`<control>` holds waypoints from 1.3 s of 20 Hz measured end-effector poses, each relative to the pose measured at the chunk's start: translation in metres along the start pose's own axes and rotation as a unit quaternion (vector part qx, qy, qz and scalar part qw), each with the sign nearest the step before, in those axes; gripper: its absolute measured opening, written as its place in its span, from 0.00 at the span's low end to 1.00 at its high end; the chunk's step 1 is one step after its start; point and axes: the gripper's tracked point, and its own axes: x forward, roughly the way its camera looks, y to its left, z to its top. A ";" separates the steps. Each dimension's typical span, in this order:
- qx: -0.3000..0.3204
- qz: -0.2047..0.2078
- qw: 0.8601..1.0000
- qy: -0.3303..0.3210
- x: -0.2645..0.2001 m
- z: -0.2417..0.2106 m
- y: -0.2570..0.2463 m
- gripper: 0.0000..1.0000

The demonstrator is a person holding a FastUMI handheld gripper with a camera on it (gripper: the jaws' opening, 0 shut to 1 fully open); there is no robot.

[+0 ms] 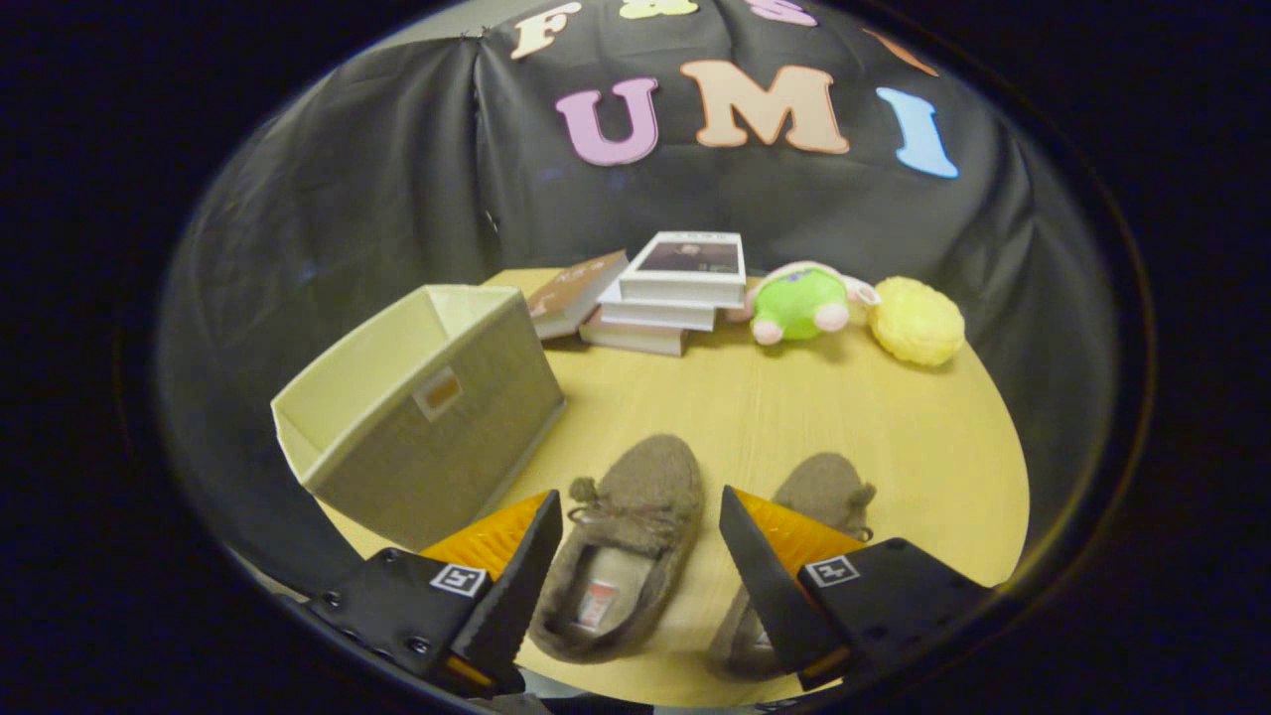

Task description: Open the storage box then place both shoes into the box .Put the left shoe in first, then the right shoe, with the right side of both shoes facing outward in a uniform manner.

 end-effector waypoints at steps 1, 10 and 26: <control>0.000 -0.003 1.000 0.020 0.006 -0.013 -0.004 0.81; 0.034 -0.015 0.990 0.136 0.034 -0.068 -0.005 0.20; 0.222 0.002 0.970 0.096 -0.020 0.049 0.045 0.03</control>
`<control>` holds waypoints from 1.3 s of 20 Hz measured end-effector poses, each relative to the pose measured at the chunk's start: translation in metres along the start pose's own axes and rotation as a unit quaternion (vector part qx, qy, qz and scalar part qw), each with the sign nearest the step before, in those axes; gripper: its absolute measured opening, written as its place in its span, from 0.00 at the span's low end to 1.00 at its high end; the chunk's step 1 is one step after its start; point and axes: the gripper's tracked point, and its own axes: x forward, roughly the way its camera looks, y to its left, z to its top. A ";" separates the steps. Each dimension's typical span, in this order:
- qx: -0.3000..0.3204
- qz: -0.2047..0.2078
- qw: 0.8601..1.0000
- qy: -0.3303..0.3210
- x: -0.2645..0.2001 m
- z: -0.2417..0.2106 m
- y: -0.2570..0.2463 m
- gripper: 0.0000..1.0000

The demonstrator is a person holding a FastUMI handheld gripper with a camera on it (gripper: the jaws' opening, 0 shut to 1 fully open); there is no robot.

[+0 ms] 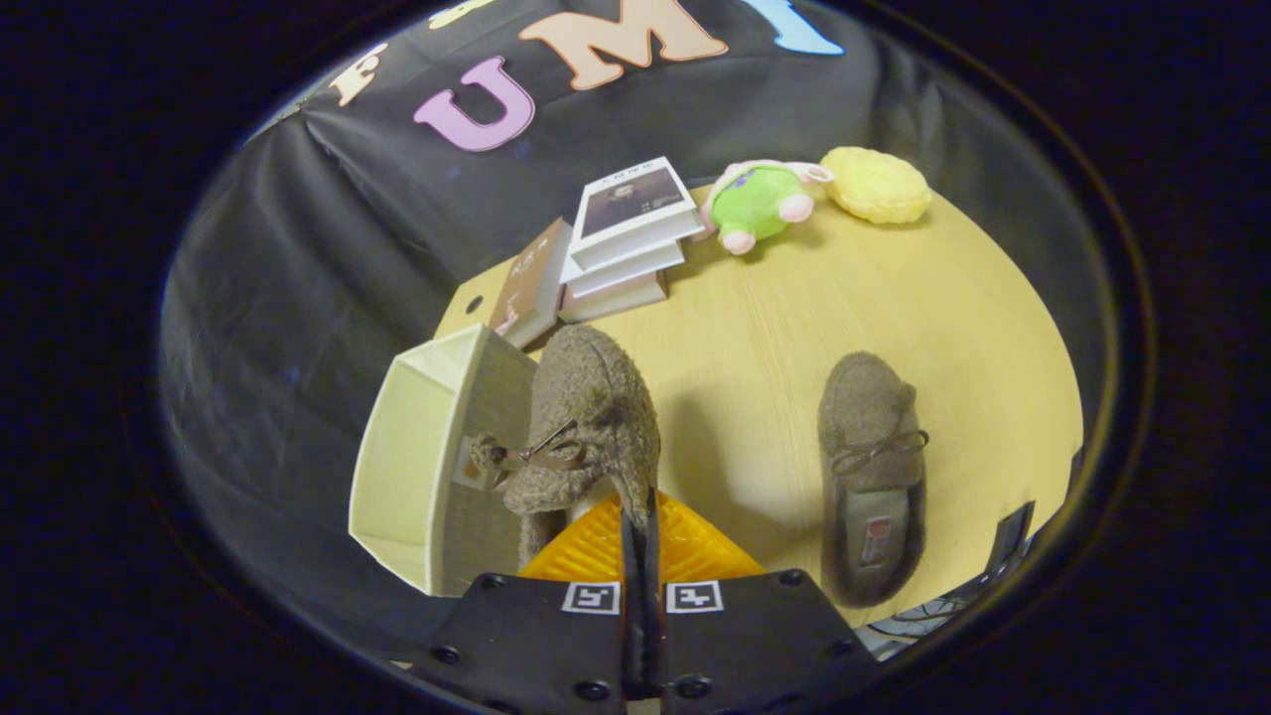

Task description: Open the storage box then place both shoes into the box .Put the left shoe in first, then the right shoe, with the right side of both shoes facing outward in a uniform manner.

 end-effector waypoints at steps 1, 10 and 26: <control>0.002 0.004 1.000 -0.007 -0.005 0.006 0.009 0.03; 0.025 0.098 0.995 -0.015 -0.020 0.020 0.129 0.03; 0.016 0.068 0.996 0.062 0.093 -0.058 0.215 0.06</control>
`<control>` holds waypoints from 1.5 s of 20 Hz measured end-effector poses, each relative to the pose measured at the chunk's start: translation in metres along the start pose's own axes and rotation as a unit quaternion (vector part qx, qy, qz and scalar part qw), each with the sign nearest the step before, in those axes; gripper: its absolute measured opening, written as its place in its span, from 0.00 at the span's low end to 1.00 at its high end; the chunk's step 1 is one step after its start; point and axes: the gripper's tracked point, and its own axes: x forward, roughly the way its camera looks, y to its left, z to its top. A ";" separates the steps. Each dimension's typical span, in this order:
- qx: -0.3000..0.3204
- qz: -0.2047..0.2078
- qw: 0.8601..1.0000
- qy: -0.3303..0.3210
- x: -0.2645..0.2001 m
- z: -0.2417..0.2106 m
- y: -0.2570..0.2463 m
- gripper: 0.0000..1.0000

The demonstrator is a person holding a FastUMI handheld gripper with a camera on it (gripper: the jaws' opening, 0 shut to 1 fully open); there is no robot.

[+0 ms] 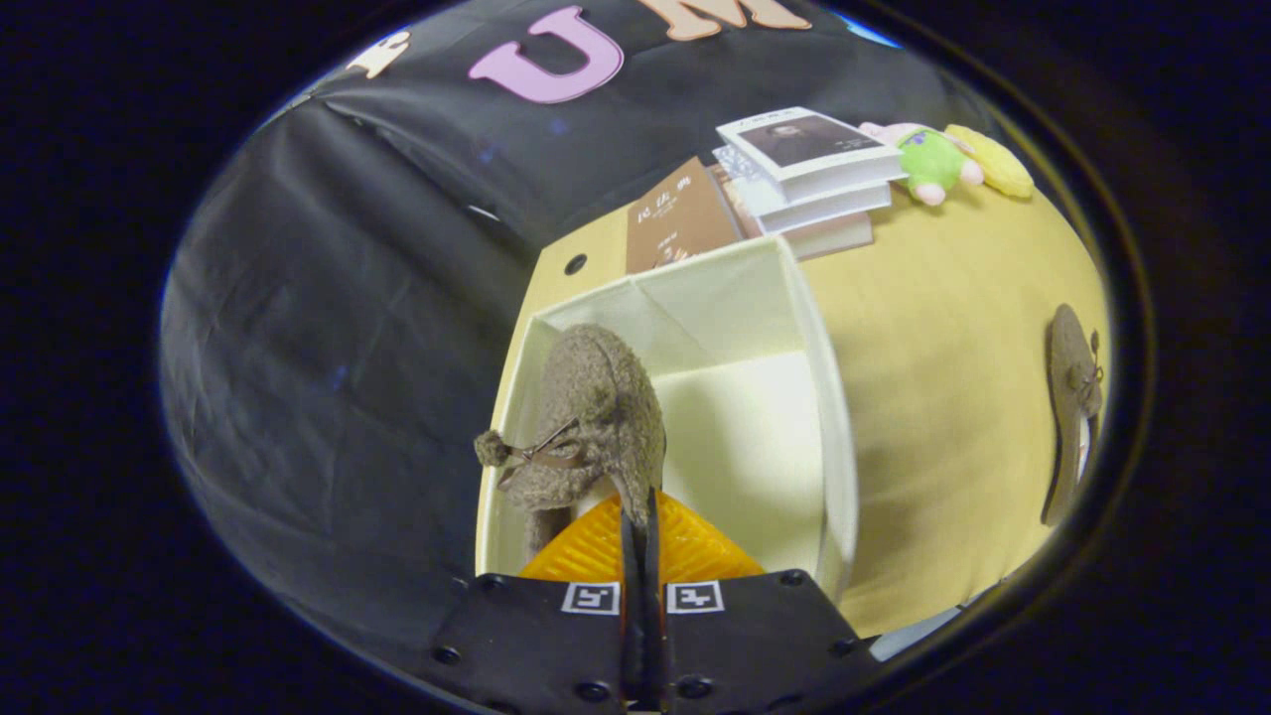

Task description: Open the storage box then place both shoes into the box .Put the left shoe in first, then the right shoe, with the right side of both shoes facing outward in a uniform manner.

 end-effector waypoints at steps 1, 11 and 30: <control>-0.008 -0.001 1.000 0.008 0.004 -0.006 0.002 0.07; -0.083 0.077 0.992 -0.050 -0.053 0.021 0.005 0.71; -0.145 -0.088 0.971 -0.167 -0.189 0.082 -0.268 1.00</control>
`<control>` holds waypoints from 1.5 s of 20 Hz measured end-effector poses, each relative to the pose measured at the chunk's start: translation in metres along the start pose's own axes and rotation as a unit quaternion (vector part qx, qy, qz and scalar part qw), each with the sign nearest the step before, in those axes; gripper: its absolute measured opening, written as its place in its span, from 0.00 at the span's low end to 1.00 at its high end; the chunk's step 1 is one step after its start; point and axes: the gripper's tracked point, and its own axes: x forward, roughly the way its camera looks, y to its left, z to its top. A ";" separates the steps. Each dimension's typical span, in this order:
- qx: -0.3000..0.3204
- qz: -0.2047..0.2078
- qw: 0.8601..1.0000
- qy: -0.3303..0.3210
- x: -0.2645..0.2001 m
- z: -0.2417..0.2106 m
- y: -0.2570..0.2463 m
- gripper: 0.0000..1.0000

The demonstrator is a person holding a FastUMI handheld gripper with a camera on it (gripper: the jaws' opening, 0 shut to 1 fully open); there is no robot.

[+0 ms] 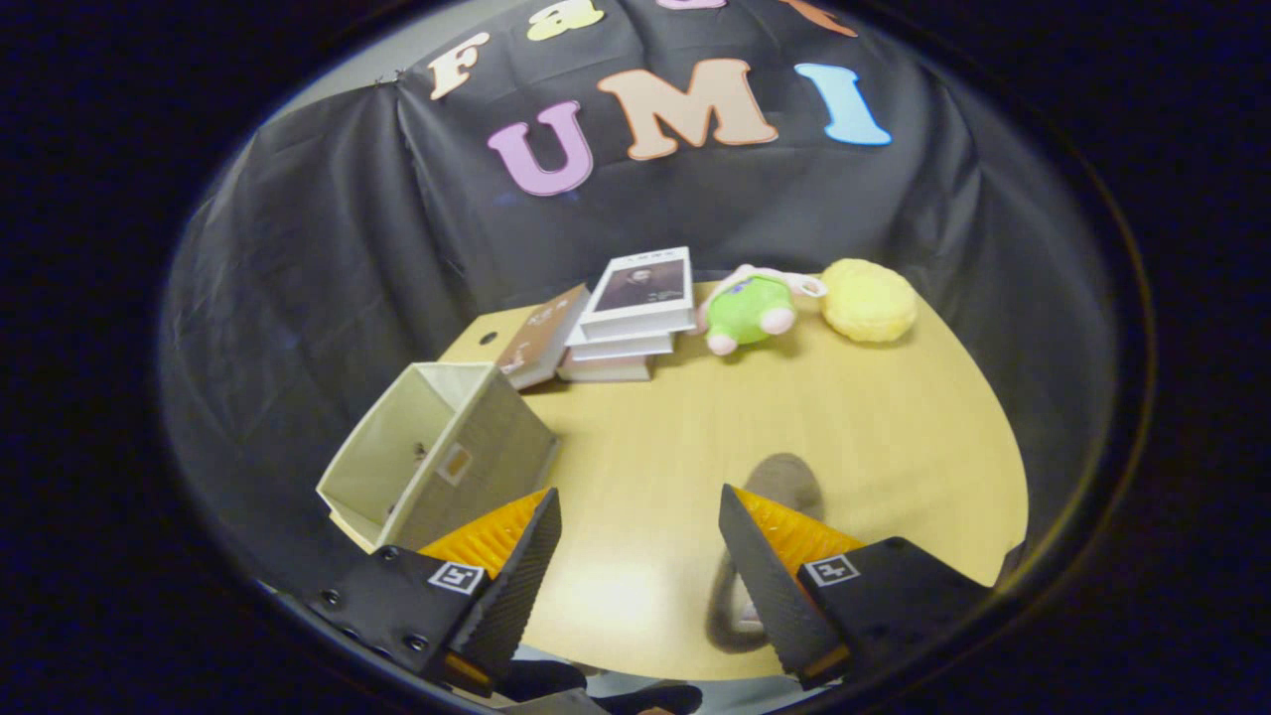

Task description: Open the storage box then place both shoes into the box .Put the left shoe in first, then the right shoe, with the right side of both shoes facing outward in a uniform manner.

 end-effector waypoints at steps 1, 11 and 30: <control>-0.006 -0.013 1.000 0.004 0.000 -0.006 -0.015 1.00; -0.066 -0.084 0.989 0.100 0.026 -0.086 -0.102 0.92; 0.095 -0.123 0.972 0.177 0.039 -0.102 -0.110 0.08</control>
